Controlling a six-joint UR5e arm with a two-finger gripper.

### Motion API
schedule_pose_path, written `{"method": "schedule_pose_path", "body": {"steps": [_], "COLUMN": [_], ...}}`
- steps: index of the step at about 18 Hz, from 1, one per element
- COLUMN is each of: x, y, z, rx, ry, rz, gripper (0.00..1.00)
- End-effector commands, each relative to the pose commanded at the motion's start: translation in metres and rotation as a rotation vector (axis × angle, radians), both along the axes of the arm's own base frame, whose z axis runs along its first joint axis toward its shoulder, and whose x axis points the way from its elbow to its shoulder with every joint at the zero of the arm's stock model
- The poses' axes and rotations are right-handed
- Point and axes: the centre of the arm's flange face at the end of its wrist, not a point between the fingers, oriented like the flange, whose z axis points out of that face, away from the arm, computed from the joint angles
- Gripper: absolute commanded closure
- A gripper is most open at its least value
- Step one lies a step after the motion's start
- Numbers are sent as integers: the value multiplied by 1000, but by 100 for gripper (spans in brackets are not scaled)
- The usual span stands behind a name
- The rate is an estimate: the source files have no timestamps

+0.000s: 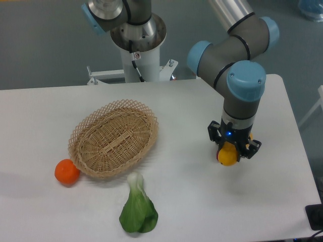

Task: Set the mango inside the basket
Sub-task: 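Hold the yellow mango in the gripper and lift it slightly, then carry the held mango over to the wicker basket and lower it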

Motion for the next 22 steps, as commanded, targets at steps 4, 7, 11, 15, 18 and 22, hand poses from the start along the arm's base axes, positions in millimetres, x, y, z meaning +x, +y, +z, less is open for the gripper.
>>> {"method": "schedule_pose_path", "body": {"steps": [4,7,11,15,18,22], "x": [0,1,7,20,42,93], "y": [0,1,2,-2,10,30], "z": [0,1,-1,-7,-9,-19], "rx": [-1,3,0,-8,-13,-35], "ry": [-1,-2,-9,-33,-41,-56], "rz": [-2,1,-5,-6,-44,-111], "gripper": [61,60,60,61,61,61]}}
